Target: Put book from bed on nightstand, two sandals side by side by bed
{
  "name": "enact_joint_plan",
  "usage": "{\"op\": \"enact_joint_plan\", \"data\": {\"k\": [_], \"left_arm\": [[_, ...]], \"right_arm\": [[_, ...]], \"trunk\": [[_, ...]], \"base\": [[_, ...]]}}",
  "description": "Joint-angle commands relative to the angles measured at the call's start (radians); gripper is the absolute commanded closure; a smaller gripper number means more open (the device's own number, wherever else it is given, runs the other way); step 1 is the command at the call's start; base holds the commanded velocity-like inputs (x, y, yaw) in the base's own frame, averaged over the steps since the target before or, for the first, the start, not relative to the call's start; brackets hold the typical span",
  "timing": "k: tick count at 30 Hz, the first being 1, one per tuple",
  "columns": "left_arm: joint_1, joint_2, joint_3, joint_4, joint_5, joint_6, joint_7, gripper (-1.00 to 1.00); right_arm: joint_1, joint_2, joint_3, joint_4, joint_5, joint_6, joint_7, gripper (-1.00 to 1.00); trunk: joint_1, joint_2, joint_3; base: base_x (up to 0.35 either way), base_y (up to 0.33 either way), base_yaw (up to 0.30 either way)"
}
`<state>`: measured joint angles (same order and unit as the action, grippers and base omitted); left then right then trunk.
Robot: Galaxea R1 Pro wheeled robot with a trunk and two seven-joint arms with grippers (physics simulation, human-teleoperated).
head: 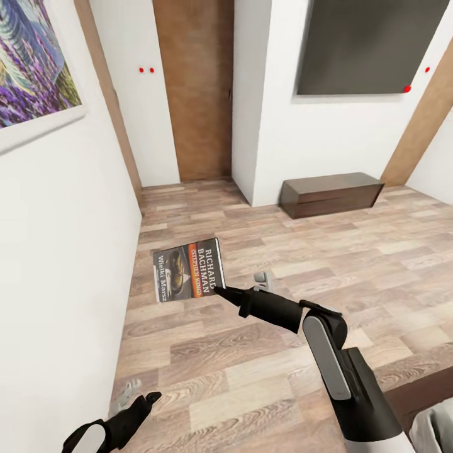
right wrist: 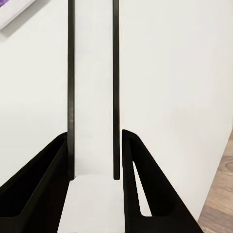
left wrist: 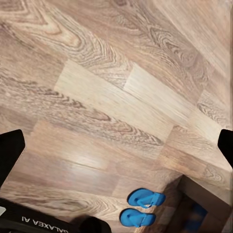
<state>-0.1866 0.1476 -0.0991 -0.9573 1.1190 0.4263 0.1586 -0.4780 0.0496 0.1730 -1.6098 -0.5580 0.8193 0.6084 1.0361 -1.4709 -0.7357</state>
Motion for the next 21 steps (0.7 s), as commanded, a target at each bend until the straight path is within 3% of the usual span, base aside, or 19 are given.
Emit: {"op": "enact_joint_plan", "data": {"k": [1, 11, 21], "left_arm": [[-0.001, 0.001, -0.003, -0.001, 0.011, 0.000, 0.009, -1.00], [-0.001, 0.001, -0.004, -0.001, 0.005, 0.001, 0.009, -1.00], [-0.001, 0.000, -0.005, -0.001, 0.003, 0.002, 0.010, -1.00]], "right_arm": [[0.000, 0.000, -0.001, -0.001, -0.008, 0.008, 0.001, 1.00], [-0.001, -0.001, -0.003, -0.001, -0.008, 0.008, 0.002, 1.00], [-0.001, -0.005, -0.007, -0.001, -0.008, 0.008, 0.002, 1.00]], "trunk": [[0.001, 0.000, 0.001], [0.001, 0.000, 0.015], [0.001, 0.000, 0.029]], "base": [[0.311, 0.169, 0.158], [0.313, 0.123, 0.158], [0.327, -0.078, 0.158]]}}
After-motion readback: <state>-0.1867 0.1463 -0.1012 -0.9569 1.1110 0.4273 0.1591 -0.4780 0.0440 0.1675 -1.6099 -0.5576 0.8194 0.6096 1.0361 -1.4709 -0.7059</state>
